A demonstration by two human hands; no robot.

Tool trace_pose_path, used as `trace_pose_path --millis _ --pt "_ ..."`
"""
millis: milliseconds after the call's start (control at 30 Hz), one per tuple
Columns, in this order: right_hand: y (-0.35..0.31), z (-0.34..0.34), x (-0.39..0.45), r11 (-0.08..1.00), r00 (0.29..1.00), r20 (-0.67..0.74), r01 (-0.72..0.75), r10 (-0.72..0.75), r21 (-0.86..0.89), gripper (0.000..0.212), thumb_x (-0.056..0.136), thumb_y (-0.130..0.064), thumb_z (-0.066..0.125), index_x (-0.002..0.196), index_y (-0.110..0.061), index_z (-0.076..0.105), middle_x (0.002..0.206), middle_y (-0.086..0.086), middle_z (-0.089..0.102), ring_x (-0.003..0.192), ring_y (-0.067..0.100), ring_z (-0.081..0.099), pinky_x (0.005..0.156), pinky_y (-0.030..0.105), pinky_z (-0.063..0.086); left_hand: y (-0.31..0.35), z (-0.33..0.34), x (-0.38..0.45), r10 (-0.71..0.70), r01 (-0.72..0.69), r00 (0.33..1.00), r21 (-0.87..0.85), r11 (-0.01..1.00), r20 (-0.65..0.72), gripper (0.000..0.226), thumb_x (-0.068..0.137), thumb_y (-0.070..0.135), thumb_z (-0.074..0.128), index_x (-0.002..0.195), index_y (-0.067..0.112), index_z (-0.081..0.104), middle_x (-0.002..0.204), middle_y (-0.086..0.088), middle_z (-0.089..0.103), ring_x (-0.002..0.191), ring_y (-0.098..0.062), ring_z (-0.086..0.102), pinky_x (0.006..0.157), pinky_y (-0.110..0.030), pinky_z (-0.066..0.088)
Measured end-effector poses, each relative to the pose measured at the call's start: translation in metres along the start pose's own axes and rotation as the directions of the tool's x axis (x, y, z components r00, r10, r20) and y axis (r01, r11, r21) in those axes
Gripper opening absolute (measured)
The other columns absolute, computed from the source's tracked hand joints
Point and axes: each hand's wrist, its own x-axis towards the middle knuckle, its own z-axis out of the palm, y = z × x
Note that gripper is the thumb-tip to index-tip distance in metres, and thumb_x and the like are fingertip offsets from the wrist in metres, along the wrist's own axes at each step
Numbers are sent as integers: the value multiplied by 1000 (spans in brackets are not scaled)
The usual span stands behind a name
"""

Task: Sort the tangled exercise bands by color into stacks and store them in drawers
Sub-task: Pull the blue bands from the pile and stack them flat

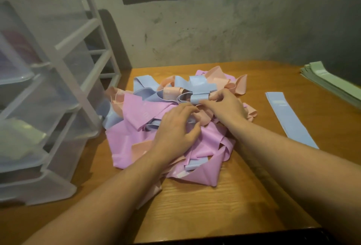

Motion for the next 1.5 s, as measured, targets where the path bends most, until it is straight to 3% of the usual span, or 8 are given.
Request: trace_pose_path --millis 267,433,567,833,967,1200,1367,1500 --pt "8 -11 -19 969 977 35 205 -212 138 24 80 -45 74 67 -26 72 69 -9 69 72 12 64 75 47 56 2 -1 -3 6 -10 997 -53 999 -72 48 85 19 70 130 16 55 140 0 52 127 -18 51 105 -41 45" --pt "24 -39 -46 921 968 37 224 -249 320 11 81 -28 78 79 -21 70 81 -4 71 84 24 70 84 51 57 3 0 -5 36 -39 995 -34 999 -90 60 85 26 72 140 17 48 152 -1 45 139 -19 44 110 -42 43" --pt "22 -66 -73 859 960 75 206 -271 469 11 92 -5 68 89 -2 57 90 16 63 78 15 59 68 19 52 7 -2 -7 61 -62 997 -31 998 -39 71 83 29 75 145 22 44 155 4 42 140 -15 43 113 -41 40" --pt "29 -83 -93 517 960 281 -229 -22 825 15 96 1 47 87 -11 48 103 16 55 99 26 56 68 28 58 15 -8 -8 133 -128 988 -58 990 81 66 85 29 73 145 25 46 145 6 55 130 -10 51 107 -39 44" --pt "40 -89 -97 375 911 406 -403 77 834 13 93 -6 40 95 -5 53 82 17 59 64 21 59 51 29 51 15 -9 -8 149 -141 980 -67 988 132 59 87 35 67 143 26 48 146 8 53 131 -10 51 106 -42 45" --pt "58 -99 -109 656 886 393 -450 244 606 19 86 -32 74 94 -17 66 73 2 56 54 14 46 43 24 31 21 -11 -6 172 -171 981 -18 985 93 38 93 37 61 130 27 61 145 10 52 135 -7 43 112 -40 36" --pt "66 -105 -112 942 918 355 -261 174 213 65 77 -41 82 135 -30 54 126 -7 54 101 15 58 63 25 46 60 -15 -1 233 -227 968 -73 971 97 38 91 33 60 127 22 60 137 6 57 126 -11 51 105 -31 40" --pt "71 -106 -110 994 924 377 -37 72 -100 72 81 -41 79 144 -26 47 145 -2 50 129 18 48 92 29 42 90 -11 -6 203 -174 930 -122 977 307 49 92 27 67 138 24 52 139 8 55 124 -6 49 104 -23 39"
